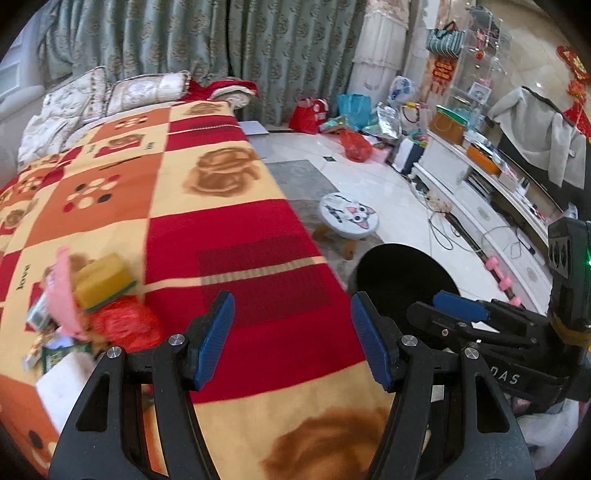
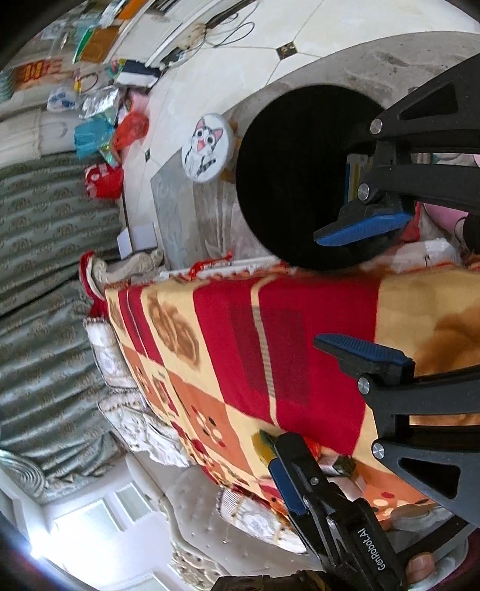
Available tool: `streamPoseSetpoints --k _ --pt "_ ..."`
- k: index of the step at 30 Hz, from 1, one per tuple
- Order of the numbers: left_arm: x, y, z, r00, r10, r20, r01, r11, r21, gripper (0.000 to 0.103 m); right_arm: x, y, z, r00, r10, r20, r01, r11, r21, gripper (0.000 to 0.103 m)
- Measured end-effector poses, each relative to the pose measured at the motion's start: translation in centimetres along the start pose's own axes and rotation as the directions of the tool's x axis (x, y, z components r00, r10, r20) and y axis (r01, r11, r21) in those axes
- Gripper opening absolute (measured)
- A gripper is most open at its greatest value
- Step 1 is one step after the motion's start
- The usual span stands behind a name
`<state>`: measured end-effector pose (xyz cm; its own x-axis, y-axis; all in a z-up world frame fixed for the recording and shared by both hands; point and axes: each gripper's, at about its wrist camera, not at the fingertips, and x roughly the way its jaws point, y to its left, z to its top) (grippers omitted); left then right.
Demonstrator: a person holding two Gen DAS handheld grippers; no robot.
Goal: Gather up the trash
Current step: 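Move both open tools back to the trash pile on the bed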
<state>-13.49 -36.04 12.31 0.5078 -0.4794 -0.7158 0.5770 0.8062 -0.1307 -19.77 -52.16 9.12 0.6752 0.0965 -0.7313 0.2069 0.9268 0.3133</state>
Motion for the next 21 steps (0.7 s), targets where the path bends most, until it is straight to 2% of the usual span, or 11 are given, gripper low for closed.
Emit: streamPoseSetpoints --k 2,4,13,21 --pt "-0.8 1.2 -0.4 1.0 0.017 0.004 -0.017 1.0 -0.01 0.065 0.2 1.2 0.0 1.0 0.017 -0.006 -0.017 1.0 -0.018 0.059" --pt "-1.6 2.5 -0.9 0.999 0.038 0.005 -0.038 0.999 -0.023 0.065 0.4 2.4 -0.1 0.999 0.032 -0.01 -0.032 0.999 -0.036 0.064" --pt "-5.2 10.1 -3.4 0.989 0.148 0.0 -0.147 0.985 -0.089 0.065 2.9 8.2 -1.0 0.991 0.112 -0.077 -0.121 0.986 -0.114 0.064" --pt "-7.6 18.3 -6.5 0.962 0.271 -0.036 -0.273 0.946 -0.173 0.065 6.2 13.2 -1.9 0.977 0.146 -0.156 -0.176 0.963 -0.202 0.064"
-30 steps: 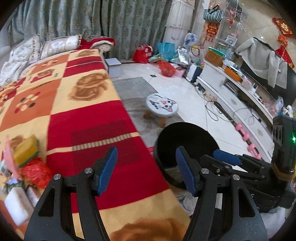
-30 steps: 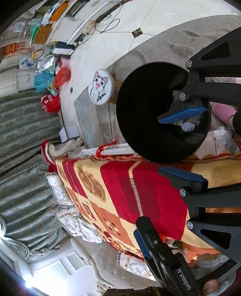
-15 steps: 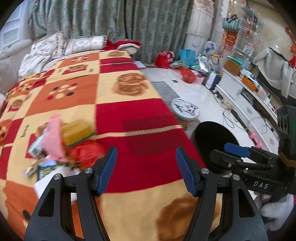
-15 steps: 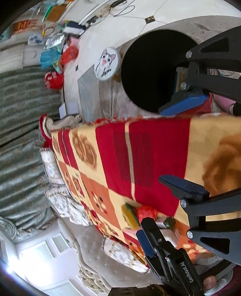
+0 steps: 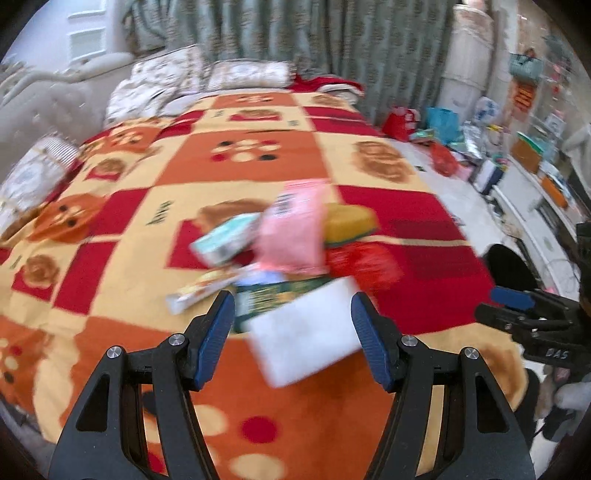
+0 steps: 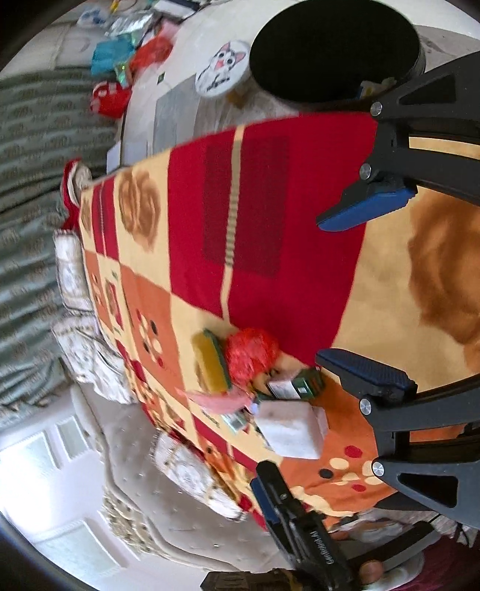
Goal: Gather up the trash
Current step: 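Move both open tools back to the trash pile on the bed, then grasp the red plastic bag with the right tool while the left grasps the orange snack wrapper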
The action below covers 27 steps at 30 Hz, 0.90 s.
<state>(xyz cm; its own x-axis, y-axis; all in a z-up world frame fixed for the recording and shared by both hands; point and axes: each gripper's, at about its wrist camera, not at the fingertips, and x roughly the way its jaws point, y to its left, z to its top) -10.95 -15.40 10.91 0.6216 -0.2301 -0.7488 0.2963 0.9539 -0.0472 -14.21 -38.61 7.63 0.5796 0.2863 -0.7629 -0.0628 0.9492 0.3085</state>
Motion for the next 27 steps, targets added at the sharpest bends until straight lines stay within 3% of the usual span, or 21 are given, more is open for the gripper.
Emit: streamPoseSetpoints --k 6,12,23,25,26,27 --pt "1.6 5.5 -1.2 0.998 0.048 -0.045 -0.052 0.996 -0.075 0.065 3.0 2.8 1.9 0.998 0.051 -0.025 -0.052 0.998 -0.032 0.064" --pt "4.2 8.6 -1.1 0.997 0.02 -0.071 -0.027 0.995 -0.093 0.065 6.5 4.6 4.6 0.997 0.055 -0.056 -0.059 0.996 -0.065 0.064" --pt "10.3 9.7 0.6 0.99 -0.006 -0.139 0.004 1.0 -0.012 0.064 11.8 5.2 7.0 0.991 0.063 -0.118 -0.075 0.991 -0.107 0.068" --pt "11.2 9.4 1.0 0.986 -0.044 -0.161 0.043 0.999 -0.009 0.064 12.4 5.2 7.1 0.989 0.071 -0.126 -0.085 0.99 -0.109 0.068" --pt "11.5 9.2 1.1 0.984 -0.051 -0.169 0.051 0.999 -0.008 0.06 12.7 5.1 7.1 0.989 0.076 -0.123 -0.089 0.99 -0.106 0.068" --pt "11.7 8.9 1.1 0.983 -0.054 -0.177 0.054 0.999 0.0 0.043 12.9 5.0 7.2 0.991 0.08 -0.111 -0.092 0.991 -0.101 0.068"
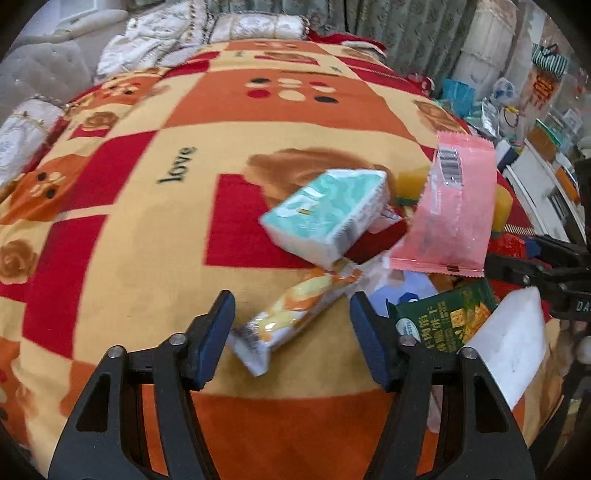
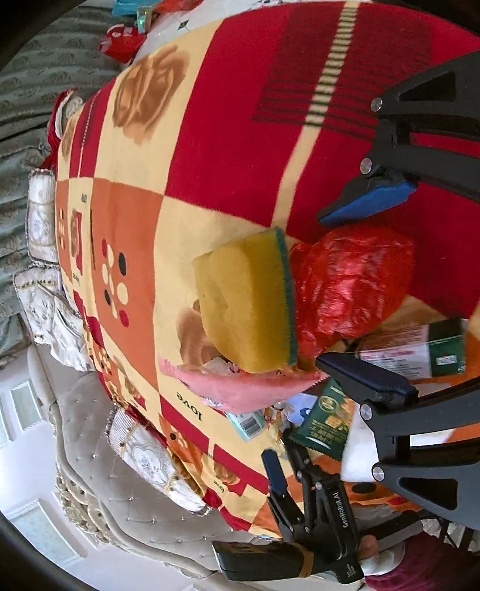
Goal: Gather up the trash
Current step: 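Grasp the red plastic bag with the right tool while the left grasps the orange snack wrapper, then carry the red bag and snack wrapper over the black trash bin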
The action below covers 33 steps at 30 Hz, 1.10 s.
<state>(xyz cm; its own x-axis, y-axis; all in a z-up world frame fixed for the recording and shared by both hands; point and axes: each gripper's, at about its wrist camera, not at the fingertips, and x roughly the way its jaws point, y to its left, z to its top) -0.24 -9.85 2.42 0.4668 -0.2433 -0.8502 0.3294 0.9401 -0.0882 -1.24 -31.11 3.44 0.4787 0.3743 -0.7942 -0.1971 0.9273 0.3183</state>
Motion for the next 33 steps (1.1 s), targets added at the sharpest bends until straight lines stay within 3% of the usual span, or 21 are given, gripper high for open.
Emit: streamPoseSetpoints --k 1,2,3,6,17,27,33 --pt "0.2 -0.3 0.0 1.0 0.003 -0.009 -0.003 1.0 0.012 0.034 0.1 -0.1 0.0 1.0 0.008 0.008 -0.008 1.0 0.004 0.066" --pt "0.3 -0.7 -0.2 1.0 0.008 -0.019 -0.007 1.0 0.025 0.028 0.2 -0.1 -0.1 1.0 0.025 0.008 -0.025 1.0 0.003 0.052" --pt "0.2 -0.9 -0.3 1.0 0.012 -0.011 -0.012 1.0 0.028 0.025 0.4 -0.1 -0.2 1.0 0.026 0.0 -0.026 1.0 0.001 0.045" --pt "-0.5 -0.7 -0.8 1.0 -0.016 -0.012 0.016 1.0 -0.001 0.019 -0.4 0.3 -0.8 1.0 -0.009 0.003 0.009 1.0 -0.03 0.038" --pt "-6.5 -1.4 -2.4 0.996 -0.052 0.069 0.055 0.997 -0.05 0.017 -8.5 -1.2 -5.3 0.996 -0.032 0.088 0.033 0.999 -0.007 0.037" --pt "-10.7 -6.5 -1.8 0.979 -0.121 0.166 0.126 0.992 -0.018 0.017 -13.1 -1.2 -6.2 0.982 -0.03 0.188 0.027 0.999 0.022 0.037" --pt "-11.0 -10.0 -1.4 0.973 -0.148 0.178 0.146 0.989 0.022 0.017 -14.5 -1.6 -6.9 0.977 -0.038 0.21 0.031 0.999 0.038 0.037"
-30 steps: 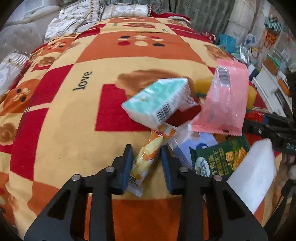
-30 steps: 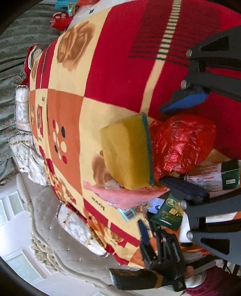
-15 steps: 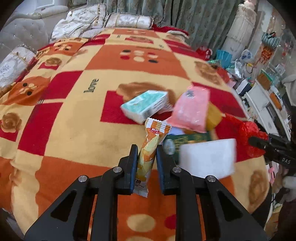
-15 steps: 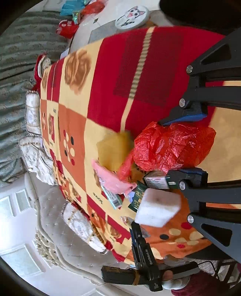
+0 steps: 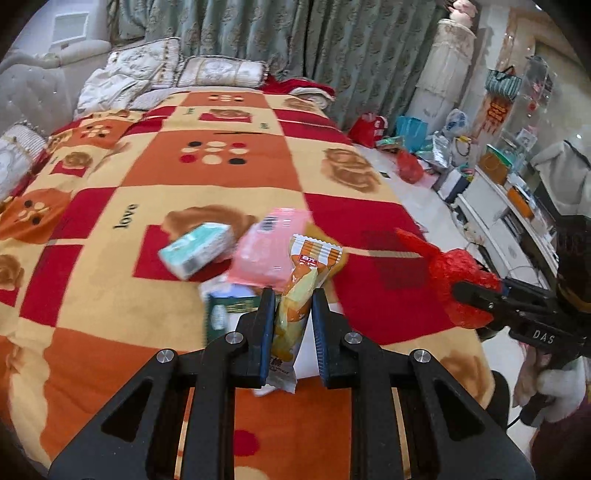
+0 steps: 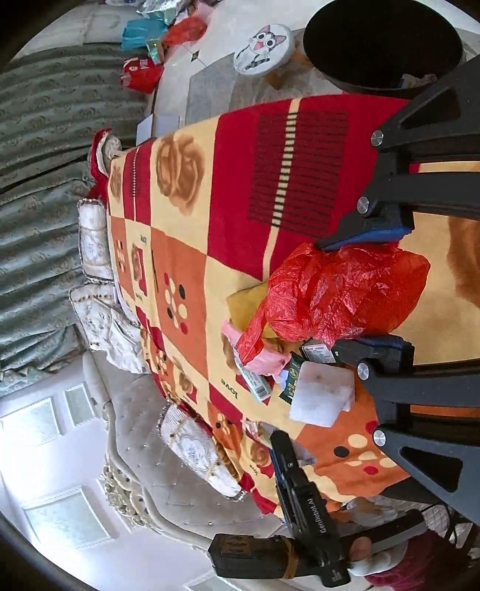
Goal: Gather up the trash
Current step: 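Carry the red bag and snack wrapper over the black trash bin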
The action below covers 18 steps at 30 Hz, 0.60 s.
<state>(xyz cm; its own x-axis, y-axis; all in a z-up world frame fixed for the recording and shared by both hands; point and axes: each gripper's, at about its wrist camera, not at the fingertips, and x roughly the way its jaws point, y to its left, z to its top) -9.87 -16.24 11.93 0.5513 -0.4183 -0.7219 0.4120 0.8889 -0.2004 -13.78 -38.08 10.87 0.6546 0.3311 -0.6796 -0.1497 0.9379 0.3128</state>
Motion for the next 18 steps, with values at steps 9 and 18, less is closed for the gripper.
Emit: streamPoseSetpoints --k 9,18 --pt "0.8 -4.4 0.8 0.999 -0.033 0.004 0.033 0.999 0.034 0.017 -2.3 -1.4 -0.4 0.999 -0.029 0.032 0.029 0.999 0.025 0.037" --pt "1.8 -8.2 1.2 0.998 -0.061 -0.007 0.061 0.995 0.078 0.017 -4.1 -2.9 -1.0 0.997 -0.058 0.052 0.055 0.997 0.053 0.037"
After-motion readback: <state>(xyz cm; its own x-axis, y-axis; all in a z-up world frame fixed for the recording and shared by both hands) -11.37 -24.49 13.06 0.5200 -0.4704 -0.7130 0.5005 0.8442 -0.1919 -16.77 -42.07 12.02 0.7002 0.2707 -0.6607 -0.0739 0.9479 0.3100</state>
